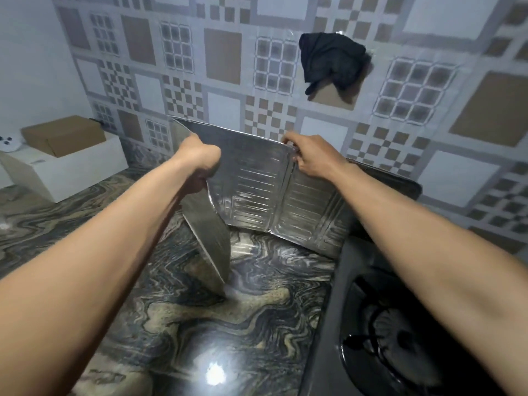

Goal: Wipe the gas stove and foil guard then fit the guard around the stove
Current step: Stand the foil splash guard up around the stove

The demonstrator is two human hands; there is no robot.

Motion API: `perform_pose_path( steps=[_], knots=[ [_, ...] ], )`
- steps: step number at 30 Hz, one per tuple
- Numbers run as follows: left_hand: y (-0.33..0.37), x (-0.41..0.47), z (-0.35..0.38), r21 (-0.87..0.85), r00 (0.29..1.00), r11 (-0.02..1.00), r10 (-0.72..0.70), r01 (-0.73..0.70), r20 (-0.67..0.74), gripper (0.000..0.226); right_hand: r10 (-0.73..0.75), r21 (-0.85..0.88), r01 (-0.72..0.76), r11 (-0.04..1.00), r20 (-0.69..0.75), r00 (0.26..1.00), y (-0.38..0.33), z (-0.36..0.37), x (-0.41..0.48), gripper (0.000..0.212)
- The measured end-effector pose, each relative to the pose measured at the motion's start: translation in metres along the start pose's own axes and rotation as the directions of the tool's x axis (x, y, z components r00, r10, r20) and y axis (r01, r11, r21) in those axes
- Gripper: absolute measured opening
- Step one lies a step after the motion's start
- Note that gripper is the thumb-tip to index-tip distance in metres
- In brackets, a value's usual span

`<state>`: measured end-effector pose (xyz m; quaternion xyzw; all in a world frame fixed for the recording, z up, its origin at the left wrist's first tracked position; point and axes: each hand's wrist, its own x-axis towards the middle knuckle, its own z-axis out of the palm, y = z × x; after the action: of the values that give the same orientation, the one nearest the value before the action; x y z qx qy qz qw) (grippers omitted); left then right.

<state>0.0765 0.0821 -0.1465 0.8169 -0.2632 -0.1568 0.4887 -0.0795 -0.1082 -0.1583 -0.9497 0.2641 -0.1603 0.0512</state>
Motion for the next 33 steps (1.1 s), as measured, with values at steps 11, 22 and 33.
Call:
perform_pose_path(
  steps=[11, 22, 33],
  knots=[
    [-0.005, -0.002, 0.001, -0.04, 0.96, 0.998, -0.042, 0.055, 0.278, 0.032, 0.042, -0.109, -0.025, 0.994, 0.155, 0.987, 0.031, -0.001, 0.008, 0.057],
    [0.018, -0.034, 0.02, -0.129, 0.851, 0.99, 0.024, 0.052, 0.524, 0.086, 0.034, -0.06, -0.029, 0.998, 0.073, 0.997, 0.079, 0.001, -0.025, 0.075],
    [0.045, -0.04, 0.072, -0.046, 0.751, 0.999, 0.033, -0.004, 0.659, 0.101, 0.22, -0.08, -0.219, 0.972, 0.003, 0.976, 0.154, -0.046, -0.111, 0.075]
  ],
)
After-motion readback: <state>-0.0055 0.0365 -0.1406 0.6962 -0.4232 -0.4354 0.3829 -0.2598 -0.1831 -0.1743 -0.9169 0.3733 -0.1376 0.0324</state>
